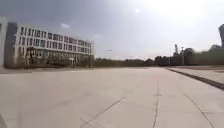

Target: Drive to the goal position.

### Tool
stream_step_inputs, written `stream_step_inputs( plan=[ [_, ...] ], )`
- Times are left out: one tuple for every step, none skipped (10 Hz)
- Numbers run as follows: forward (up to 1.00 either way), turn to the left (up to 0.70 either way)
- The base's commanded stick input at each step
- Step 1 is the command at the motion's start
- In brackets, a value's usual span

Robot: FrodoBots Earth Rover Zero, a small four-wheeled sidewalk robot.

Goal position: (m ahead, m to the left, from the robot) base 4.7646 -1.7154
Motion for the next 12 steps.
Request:
stream_step_inputs(
  plan=[
    [0.70, 0.02],
    [0.70, 0.02],
    [0.70, 0.02],
    [0.70, 0.02],
    [0.70, 0.02],
    [0.70, 0.02],
    [0.70, 0.02],
    [0.70, 0.02],
    [0.70, 0.02],
    [0.70, 0.02],
    [0.70, 0.02],
    [0.70, 0.02]
  ],
)
